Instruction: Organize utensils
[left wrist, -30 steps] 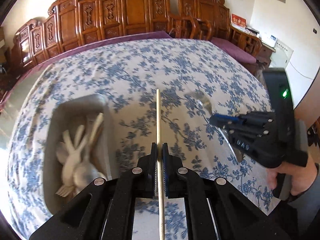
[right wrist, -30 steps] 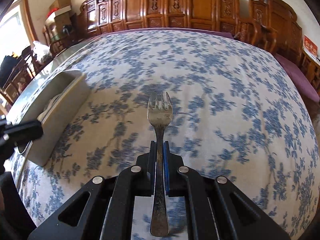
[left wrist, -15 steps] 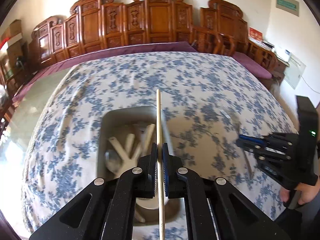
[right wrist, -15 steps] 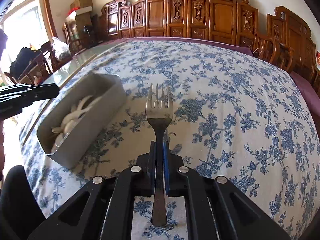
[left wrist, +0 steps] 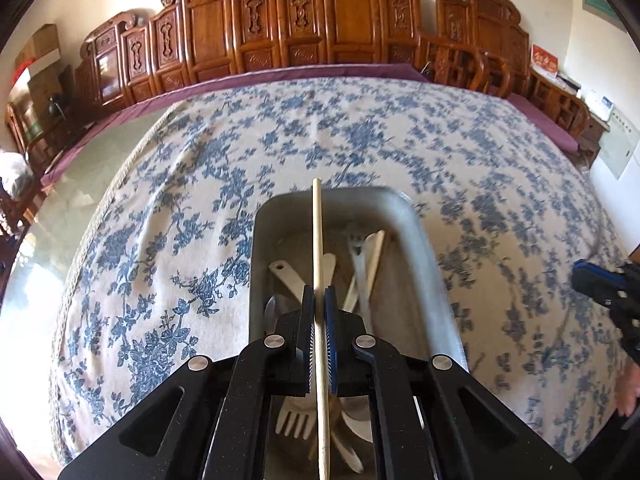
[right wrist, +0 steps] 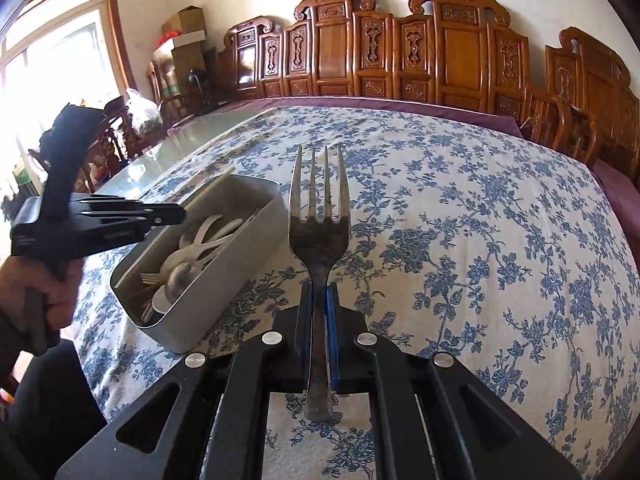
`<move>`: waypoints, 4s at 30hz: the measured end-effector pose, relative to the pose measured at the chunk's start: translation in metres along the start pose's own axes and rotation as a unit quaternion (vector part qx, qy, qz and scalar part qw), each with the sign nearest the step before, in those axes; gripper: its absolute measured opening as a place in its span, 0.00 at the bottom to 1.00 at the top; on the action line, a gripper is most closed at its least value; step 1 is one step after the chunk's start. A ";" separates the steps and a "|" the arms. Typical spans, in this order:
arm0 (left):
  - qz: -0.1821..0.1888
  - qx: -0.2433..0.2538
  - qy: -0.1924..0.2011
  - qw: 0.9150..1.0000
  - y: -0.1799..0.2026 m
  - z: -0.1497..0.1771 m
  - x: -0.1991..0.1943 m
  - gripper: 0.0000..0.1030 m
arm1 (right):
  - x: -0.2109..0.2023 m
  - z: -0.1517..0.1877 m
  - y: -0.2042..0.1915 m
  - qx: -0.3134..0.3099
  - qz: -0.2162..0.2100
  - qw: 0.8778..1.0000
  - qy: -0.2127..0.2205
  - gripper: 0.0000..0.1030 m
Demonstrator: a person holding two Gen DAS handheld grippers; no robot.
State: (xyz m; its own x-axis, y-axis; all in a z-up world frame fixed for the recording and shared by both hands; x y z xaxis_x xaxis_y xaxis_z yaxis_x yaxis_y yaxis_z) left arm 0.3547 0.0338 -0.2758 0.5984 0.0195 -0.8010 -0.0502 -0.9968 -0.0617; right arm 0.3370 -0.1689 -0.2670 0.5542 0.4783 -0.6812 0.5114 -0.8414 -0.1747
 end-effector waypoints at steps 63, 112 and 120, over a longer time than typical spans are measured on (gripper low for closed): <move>0.002 -0.056 0.041 0.998 -0.079 0.014 -0.063 0.14 | 0.130 -0.037 -0.119 -0.004 -0.026 0.993 -0.111 0.08; 0.030 -0.011 0.210 0.977 0.051 0.028 -0.319 0.93 | -0.303 -0.023 -0.092 0.049 0.167 0.960 0.220 0.97; 0.024 -0.013 0.221 0.975 0.049 0.031 -0.333 0.93 | -0.317 -0.023 -0.096 0.046 0.178 0.955 0.233 0.97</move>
State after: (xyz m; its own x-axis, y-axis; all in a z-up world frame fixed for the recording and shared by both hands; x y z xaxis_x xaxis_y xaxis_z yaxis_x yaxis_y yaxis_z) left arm 0.1277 -0.0191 -0.0306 0.8822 -0.0558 -0.4676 -0.0689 -0.9976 -0.0108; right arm 0.1277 -0.2336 -0.0180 0.9251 0.2003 -0.3226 0.1887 -0.9797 -0.0672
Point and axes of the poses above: each gripper's, at about its wrist camera, not at the fingertips, and x roughly the way its jaws point, y to its right, z to its underside, the point moved 5 cm from there along x, roughly the way its jaws point, and after that the axes turned 2 degrees about -z, right-handed, at the moved point
